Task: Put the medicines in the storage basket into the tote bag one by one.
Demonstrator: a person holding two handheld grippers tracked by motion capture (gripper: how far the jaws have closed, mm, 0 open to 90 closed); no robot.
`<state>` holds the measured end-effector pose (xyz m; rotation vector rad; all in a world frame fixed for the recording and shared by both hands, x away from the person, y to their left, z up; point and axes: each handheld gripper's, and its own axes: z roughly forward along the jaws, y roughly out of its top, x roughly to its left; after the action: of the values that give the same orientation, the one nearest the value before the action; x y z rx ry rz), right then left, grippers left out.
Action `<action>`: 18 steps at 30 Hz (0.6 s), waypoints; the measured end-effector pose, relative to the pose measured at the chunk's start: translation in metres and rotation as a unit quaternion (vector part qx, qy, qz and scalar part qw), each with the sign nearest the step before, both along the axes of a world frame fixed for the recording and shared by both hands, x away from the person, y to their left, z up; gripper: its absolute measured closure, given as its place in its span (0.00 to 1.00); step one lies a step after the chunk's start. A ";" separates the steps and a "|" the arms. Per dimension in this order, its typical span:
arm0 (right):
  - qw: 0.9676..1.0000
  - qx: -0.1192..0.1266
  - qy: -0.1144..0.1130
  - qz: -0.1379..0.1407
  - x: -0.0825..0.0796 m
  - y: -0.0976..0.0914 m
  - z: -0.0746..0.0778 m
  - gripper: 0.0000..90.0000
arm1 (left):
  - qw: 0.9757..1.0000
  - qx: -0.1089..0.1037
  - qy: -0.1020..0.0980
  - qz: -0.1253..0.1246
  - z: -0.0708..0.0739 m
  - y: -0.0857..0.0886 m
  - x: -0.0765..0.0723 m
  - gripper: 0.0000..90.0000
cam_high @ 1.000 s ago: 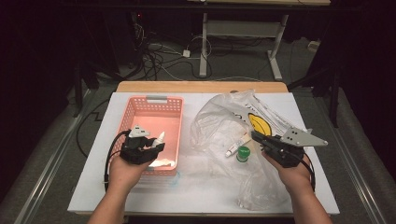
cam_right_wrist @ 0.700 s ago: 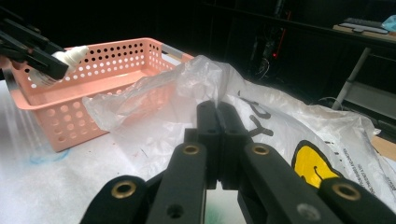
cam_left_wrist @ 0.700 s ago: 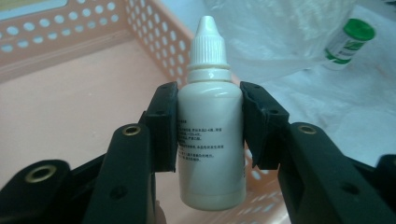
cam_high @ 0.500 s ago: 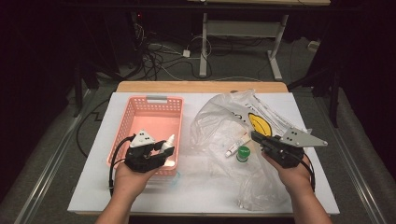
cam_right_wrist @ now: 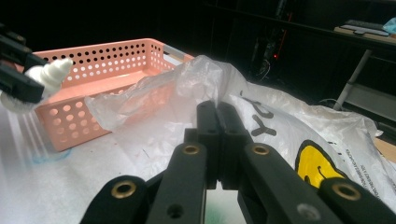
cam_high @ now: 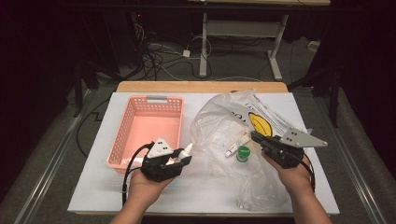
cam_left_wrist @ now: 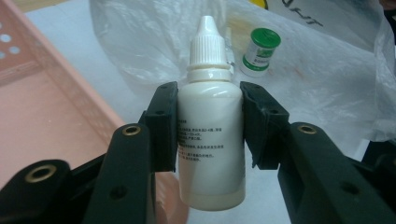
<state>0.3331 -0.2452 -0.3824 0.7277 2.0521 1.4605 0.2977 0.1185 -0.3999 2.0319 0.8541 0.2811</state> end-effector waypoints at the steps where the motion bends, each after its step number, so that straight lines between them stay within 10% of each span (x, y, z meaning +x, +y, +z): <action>1: 1.000 0.000 -0.001 0.000 0.000 0.000 0.000 1.00 | 1.000 0.001 0.001 -0.002 -0.001 -0.002 0.000 0.65; 18: 1.000 0.002 0.002 0.001 0.000 0.000 0.000 1.00 | 0.998 0.032 0.009 -0.049 -0.023 -0.047 -0.005 0.65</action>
<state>0.3331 -0.2450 -0.3829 0.7297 2.0540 1.4660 0.2931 0.0713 -0.4225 2.1304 0.7621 0.2390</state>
